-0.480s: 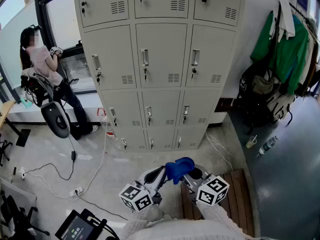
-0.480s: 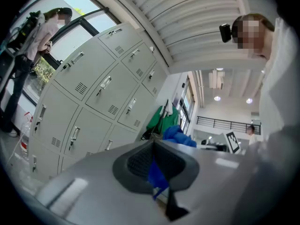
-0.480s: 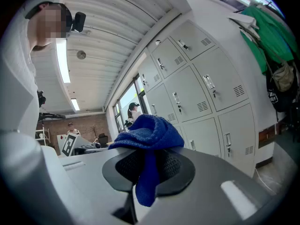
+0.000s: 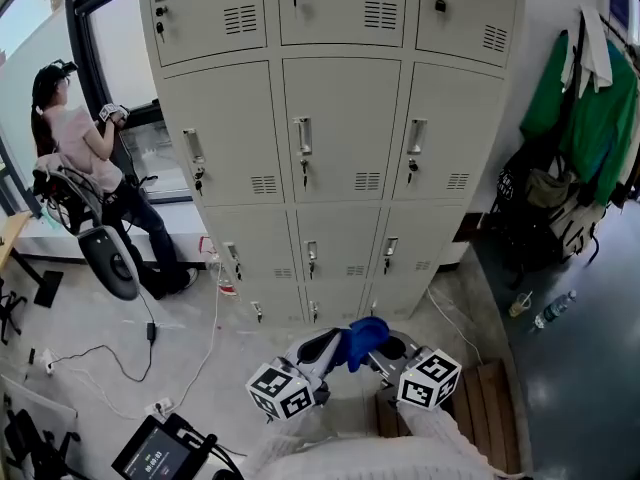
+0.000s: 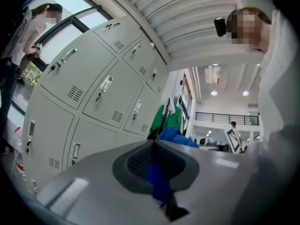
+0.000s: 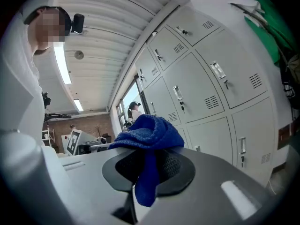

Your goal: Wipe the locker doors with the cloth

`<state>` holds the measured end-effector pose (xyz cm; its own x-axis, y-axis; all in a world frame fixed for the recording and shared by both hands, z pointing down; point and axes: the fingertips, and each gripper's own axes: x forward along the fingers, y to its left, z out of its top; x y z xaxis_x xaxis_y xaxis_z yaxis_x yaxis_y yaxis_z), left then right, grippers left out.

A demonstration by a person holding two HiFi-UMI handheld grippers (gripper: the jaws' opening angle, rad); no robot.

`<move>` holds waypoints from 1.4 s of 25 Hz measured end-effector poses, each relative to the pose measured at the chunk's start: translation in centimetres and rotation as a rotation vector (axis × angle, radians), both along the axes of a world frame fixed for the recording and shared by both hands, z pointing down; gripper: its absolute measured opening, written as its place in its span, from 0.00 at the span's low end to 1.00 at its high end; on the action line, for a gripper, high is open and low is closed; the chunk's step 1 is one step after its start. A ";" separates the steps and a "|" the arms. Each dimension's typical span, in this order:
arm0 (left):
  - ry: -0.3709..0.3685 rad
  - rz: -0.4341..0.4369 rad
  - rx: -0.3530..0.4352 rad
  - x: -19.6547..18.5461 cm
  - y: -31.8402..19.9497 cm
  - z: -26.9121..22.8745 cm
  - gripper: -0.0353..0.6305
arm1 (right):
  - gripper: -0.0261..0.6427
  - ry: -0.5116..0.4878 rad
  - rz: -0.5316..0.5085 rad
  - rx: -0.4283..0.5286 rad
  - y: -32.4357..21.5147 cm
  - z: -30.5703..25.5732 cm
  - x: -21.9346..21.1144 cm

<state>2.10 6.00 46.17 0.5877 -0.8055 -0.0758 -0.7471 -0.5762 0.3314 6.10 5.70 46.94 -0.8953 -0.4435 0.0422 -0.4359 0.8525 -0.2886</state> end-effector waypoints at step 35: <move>-0.251 -0.045 0.370 -14.3 -29.7 -21.6 0.06 | 0.11 -0.019 0.174 0.440 -31.2 -22.2 -14.0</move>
<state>-12.19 -23.73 24.59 0.5897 -0.7762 -0.2231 -0.8050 -0.5871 -0.0851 -7.87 -25.47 24.78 -0.8051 -0.5588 -0.1988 -0.5810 0.8105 0.0742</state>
